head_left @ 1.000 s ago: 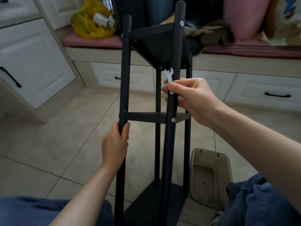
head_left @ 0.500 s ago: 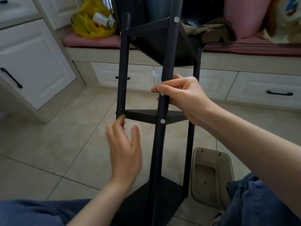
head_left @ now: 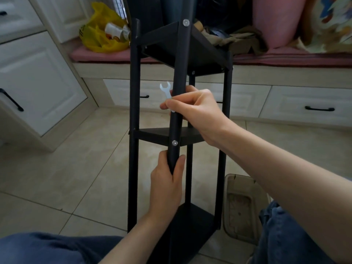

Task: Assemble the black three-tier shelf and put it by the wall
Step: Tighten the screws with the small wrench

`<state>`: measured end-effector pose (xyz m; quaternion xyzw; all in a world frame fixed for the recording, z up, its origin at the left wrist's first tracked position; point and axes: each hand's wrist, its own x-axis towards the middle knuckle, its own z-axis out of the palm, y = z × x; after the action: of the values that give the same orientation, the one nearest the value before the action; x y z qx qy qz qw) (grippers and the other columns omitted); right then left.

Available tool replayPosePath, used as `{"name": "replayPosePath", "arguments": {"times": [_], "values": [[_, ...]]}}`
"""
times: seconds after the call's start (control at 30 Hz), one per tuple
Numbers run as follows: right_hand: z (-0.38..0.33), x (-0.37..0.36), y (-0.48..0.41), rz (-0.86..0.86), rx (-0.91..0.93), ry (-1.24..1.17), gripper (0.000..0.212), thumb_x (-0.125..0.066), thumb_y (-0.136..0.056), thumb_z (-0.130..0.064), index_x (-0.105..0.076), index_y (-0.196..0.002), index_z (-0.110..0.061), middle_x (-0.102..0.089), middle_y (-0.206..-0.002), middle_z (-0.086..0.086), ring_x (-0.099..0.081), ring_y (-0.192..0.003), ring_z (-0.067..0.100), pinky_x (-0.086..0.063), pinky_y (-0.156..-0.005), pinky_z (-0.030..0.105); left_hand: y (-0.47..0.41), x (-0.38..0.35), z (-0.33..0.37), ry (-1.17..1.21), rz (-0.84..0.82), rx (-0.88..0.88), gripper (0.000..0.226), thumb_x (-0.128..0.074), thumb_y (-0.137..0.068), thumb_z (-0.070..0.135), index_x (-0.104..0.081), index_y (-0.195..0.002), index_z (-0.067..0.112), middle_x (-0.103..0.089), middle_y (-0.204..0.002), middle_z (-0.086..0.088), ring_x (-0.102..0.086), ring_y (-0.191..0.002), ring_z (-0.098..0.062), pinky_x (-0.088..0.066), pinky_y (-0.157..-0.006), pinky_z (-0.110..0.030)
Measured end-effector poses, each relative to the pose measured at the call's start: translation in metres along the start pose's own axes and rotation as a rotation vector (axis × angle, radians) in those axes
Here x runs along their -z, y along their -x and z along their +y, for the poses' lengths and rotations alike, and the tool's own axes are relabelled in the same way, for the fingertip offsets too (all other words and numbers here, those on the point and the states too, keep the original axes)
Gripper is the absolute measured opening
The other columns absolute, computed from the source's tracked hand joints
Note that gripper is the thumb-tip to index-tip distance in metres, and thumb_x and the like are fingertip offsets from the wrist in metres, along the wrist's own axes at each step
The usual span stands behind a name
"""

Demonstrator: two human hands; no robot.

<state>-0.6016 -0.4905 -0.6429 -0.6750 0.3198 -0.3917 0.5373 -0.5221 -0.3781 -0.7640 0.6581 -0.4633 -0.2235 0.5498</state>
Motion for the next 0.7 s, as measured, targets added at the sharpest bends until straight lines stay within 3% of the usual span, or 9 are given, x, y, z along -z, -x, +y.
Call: {"name": "replayPosePath", "arguments": {"times": [0.43,0.7], "values": [[0.004,-0.007,-0.009,-0.001,-0.015,0.007,0.010,-0.069,-0.090,-0.014,-0.079,-0.091,-0.011,-0.056,-0.116,-0.004,-0.056,-0.115,0.013,-0.050,-0.102,0.040,-0.015,0.005,-0.015,-0.064,0.067,-0.094,0.032,-0.044,-0.085,0.064,-0.049,-0.088,0.033,-0.055,-0.064,0.020,-0.049,-0.049,-0.003,-0.037,-0.043,-0.013],[0.004,0.002,-0.008,-0.073,-0.006,0.083,0.010,-0.069,-0.091,-0.020,-0.079,-0.088,-0.020,-0.062,-0.112,-0.013,-0.058,-0.115,0.007,-0.048,-0.105,0.037,-0.015,0.003,-0.018,-0.079,0.076,-0.113,0.031,-0.043,-0.085,0.064,-0.048,-0.087,0.034,-0.056,-0.066,0.023,-0.050,-0.050,-0.001,-0.037,-0.043,-0.012]]}}
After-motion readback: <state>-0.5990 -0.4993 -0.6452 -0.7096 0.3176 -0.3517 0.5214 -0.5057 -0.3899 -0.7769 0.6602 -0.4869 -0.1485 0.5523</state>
